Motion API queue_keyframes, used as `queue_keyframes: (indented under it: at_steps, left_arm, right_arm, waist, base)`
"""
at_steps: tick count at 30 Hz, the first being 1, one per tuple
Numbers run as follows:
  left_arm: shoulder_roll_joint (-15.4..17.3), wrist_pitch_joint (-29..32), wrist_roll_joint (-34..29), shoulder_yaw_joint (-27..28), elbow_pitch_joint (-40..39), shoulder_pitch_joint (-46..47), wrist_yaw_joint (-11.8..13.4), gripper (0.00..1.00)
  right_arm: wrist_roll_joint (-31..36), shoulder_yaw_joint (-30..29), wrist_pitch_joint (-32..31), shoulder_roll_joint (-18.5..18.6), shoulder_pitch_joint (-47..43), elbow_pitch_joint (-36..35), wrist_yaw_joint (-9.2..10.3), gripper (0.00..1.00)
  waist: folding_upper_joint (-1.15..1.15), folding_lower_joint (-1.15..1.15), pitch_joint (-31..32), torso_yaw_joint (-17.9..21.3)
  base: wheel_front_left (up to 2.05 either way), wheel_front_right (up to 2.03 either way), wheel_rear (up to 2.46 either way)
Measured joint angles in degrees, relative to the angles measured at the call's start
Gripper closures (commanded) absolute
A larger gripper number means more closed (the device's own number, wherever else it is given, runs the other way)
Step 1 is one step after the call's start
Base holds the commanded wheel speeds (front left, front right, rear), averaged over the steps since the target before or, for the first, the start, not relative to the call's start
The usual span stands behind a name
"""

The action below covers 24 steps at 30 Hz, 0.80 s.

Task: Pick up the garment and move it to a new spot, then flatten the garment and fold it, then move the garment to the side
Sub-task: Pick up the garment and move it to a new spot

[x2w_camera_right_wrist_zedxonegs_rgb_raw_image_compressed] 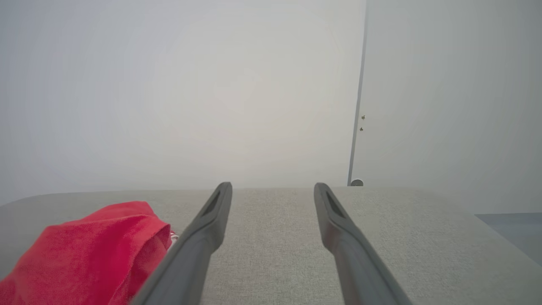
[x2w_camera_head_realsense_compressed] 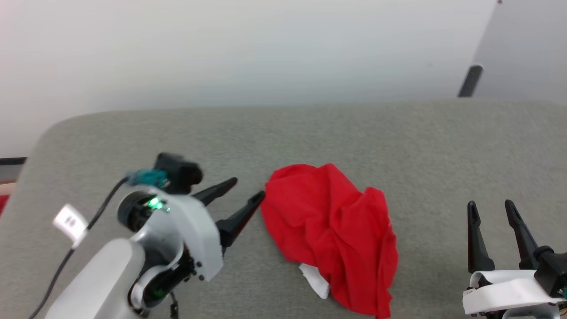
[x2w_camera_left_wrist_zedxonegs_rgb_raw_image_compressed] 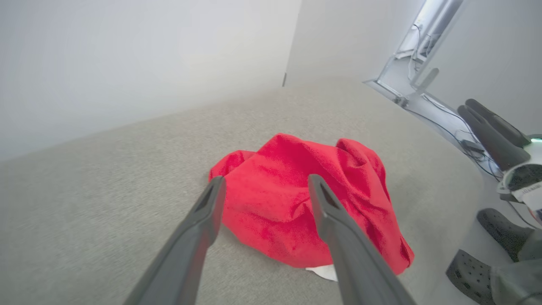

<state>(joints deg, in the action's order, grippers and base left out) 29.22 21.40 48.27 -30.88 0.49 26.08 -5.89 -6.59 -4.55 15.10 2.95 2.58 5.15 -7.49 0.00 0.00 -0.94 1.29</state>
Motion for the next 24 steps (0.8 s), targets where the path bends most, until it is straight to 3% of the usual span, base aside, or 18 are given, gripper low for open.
queue_keyframes:
  at_steps: [13, 24]
  left_arm:
    - [0.8, -22.1, -3.9, 7.5, -1.8, -12.4, 3.2, 0.0]
    - [2.1, -32.5, -5.1, 12.4, -1.9, -21.8, 6.2, 0.0]
  right_arm:
    - [0.0, -0.3, 0.0, 0.0, -2.2, 0.7, 0.0, 0.0]
    - [-0.3, -0.6, 0.0, 0.0, -4.4, 1.2, 0.0, 0.0]
  waist:
    - [0.0, 0.0, 4.3, -6.0]
    - [0.0, 0.0, 6.9, -9.1]
  base:
    - [0.0, 0.0, 0.0]
    - [0.0, 0.0, 0.0]
